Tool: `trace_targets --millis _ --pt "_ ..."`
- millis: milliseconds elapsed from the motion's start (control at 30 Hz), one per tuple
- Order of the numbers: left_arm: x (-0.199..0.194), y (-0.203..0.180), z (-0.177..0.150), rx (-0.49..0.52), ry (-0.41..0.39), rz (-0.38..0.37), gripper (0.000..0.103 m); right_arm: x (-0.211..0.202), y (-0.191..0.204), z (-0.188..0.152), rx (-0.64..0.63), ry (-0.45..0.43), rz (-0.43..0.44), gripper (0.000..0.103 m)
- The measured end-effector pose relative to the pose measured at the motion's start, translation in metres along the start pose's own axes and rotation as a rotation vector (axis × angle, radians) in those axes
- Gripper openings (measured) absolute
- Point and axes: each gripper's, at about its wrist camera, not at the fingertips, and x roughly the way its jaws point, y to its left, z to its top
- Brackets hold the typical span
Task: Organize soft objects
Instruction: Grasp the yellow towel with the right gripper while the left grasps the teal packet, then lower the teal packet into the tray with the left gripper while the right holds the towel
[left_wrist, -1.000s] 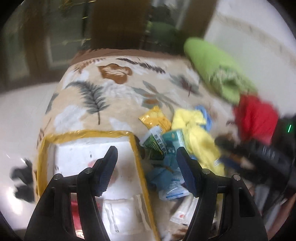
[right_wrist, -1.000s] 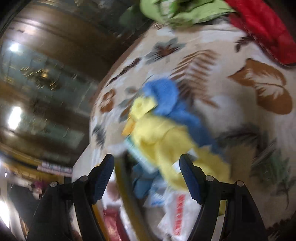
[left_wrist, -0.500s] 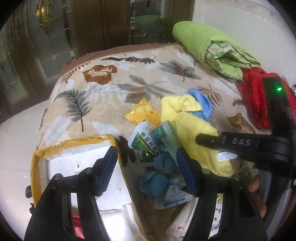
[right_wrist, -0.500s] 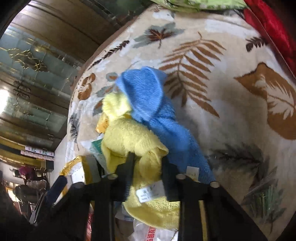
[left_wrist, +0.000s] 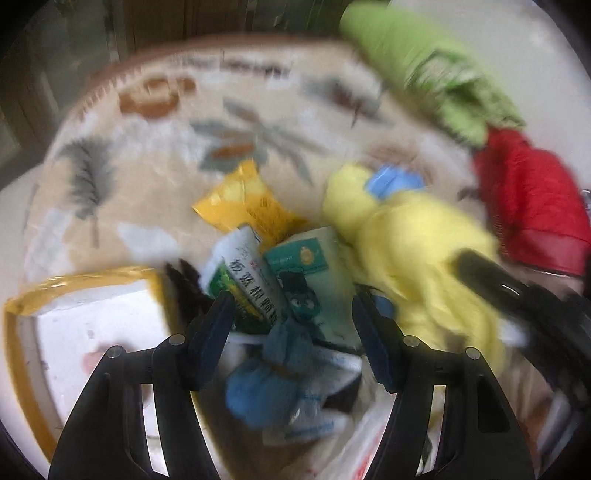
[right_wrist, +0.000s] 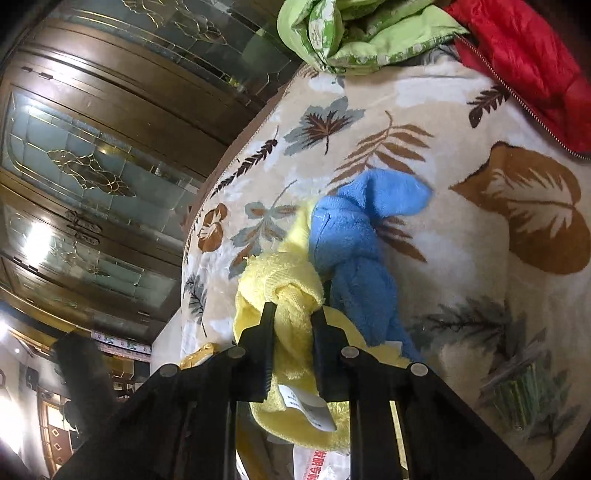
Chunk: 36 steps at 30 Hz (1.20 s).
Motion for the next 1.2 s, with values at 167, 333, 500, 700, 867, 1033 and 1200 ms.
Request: trace_targets --millis 167,333,500,700,867,1033,1200 --pt "0.011 -0.015 0.006 0.027 -0.007 -0.049 0.032 -0.002 0.014 -0.003 -0.086 -0.033 -0.079 0.016" --pt "-0.003 -0.01 0.0 -0.002 -0.039 -0.075 0.014 -0.007 0.029 -0.007 -0.176 -0.08 -0.146 0.016" --pt "-0.041 0.006 -0.005 -0.07 -0.111 -0.146 0.014 -0.018 0.043 -0.012 -0.254 -0.15 -0.192 0.016" --pt "-0.099 0.037 -0.027 -0.162 -0.202 -0.258 0.014 -0.063 0.054 -0.021 -0.273 -0.315 0.014 0.016" --pt "-0.137 0.072 -0.063 -0.237 -0.272 -0.304 0.013 -0.066 0.054 -0.029 -0.243 -0.257 0.056 0.016" --pt "-0.157 0.112 -0.107 -0.321 -0.302 -0.302 0.013 -0.079 0.069 -0.05 -0.254 -0.229 0.161 0.012" --pt "-0.172 0.152 -0.136 -0.387 -0.318 -0.248 0.013 -0.079 0.116 -0.086 -0.329 -0.152 0.279 0.007"
